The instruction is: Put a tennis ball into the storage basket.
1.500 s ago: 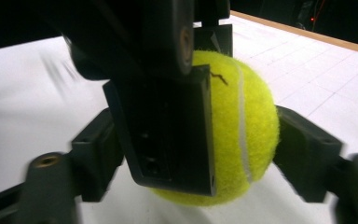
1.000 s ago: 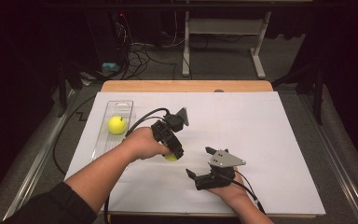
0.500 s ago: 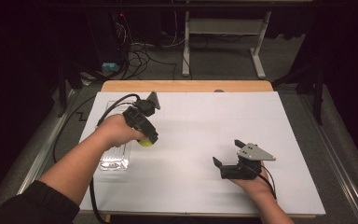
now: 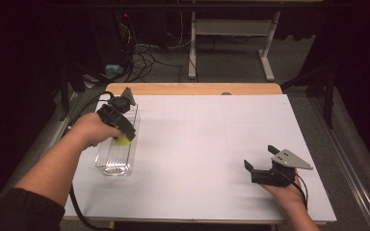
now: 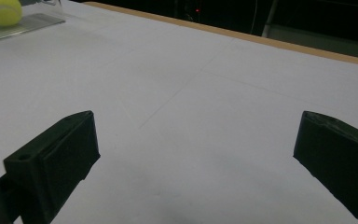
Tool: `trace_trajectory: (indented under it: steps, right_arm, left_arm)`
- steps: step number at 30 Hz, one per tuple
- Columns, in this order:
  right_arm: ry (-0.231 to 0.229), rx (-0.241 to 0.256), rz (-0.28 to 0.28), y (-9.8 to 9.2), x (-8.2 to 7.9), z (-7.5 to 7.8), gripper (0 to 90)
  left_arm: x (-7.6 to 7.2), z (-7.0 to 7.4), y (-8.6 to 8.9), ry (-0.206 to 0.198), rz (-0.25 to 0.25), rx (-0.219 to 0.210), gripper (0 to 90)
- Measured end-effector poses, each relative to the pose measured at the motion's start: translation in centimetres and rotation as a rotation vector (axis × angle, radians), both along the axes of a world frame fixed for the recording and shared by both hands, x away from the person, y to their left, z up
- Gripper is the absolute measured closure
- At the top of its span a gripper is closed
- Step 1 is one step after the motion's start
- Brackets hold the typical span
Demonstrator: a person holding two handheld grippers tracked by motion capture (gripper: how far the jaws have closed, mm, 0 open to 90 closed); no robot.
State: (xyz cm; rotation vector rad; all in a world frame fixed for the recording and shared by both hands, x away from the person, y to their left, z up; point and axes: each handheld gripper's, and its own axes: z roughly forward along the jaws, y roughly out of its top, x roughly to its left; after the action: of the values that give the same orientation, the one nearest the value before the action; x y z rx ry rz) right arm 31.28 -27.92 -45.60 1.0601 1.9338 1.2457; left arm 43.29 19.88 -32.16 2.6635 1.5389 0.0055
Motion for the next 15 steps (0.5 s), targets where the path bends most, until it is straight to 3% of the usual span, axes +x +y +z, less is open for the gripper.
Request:
trace_trajectory:
  steps: [7, 15]
  right_arm:
    - [0.006, 0.010, -0.023, -1.3, -0.3, -0.2, 0.0]
    - [0.007, 0.010, -0.019, -1.1, -0.3, -0.2, 0.0]
  left_arm:
    - [0.1, 0.2, 2.3, -0.006, 0.056, 0.026, 26.9]
    - [0.0, -0.5, 2.6, 0.010, 0.070, 0.023, 26.8]
